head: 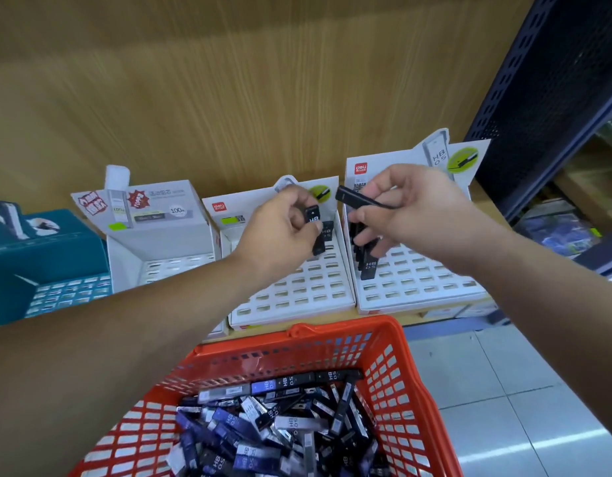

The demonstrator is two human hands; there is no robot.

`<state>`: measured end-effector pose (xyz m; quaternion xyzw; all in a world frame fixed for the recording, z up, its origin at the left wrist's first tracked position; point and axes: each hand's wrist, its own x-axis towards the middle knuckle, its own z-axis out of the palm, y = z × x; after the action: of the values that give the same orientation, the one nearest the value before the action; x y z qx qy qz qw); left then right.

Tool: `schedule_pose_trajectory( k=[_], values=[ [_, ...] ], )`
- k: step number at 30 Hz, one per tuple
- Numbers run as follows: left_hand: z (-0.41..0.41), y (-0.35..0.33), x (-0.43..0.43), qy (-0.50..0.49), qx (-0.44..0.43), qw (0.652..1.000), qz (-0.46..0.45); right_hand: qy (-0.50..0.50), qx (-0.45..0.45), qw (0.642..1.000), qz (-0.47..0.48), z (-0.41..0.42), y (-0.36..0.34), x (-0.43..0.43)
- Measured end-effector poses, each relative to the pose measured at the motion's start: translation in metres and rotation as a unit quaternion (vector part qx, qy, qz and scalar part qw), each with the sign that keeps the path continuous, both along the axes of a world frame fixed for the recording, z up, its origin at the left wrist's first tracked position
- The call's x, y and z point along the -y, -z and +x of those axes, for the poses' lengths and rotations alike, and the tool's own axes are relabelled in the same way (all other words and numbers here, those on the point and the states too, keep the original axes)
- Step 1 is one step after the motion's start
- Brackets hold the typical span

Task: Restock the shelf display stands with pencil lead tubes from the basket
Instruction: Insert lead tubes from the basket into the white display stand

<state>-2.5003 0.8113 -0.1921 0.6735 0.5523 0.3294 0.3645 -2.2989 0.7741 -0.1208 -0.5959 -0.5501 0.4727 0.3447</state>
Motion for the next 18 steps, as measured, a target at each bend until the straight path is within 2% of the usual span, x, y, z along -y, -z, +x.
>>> schedule_pose_trajectory(
  k=[2, 6, 11, 18],
  values=[
    [0.003, -0.003, -0.002, -0.002, 0.024, 1.0, 0.013, 0.013, -0.004, 0.999, 0.029, 0.003, -0.002, -0.003],
    [0.007, 0.002, 0.0, -0.004, 0.032, 0.999, -0.001, 0.016, 0.083, 0.995, 0.055, 0.005, 0.009, -0.008],
    [0.006, 0.011, -0.003, -0.024, 0.044, 0.999, -0.005, -0.032, 0.163, 0.983, 0.074, 0.003, 0.019, -0.006],
    [0.004, 0.012, -0.005, -0.022, 0.019, 1.0, 0.009, 0.014, 0.176, 0.977, 0.119, -0.005, 0.032, -0.01]
  ],
)
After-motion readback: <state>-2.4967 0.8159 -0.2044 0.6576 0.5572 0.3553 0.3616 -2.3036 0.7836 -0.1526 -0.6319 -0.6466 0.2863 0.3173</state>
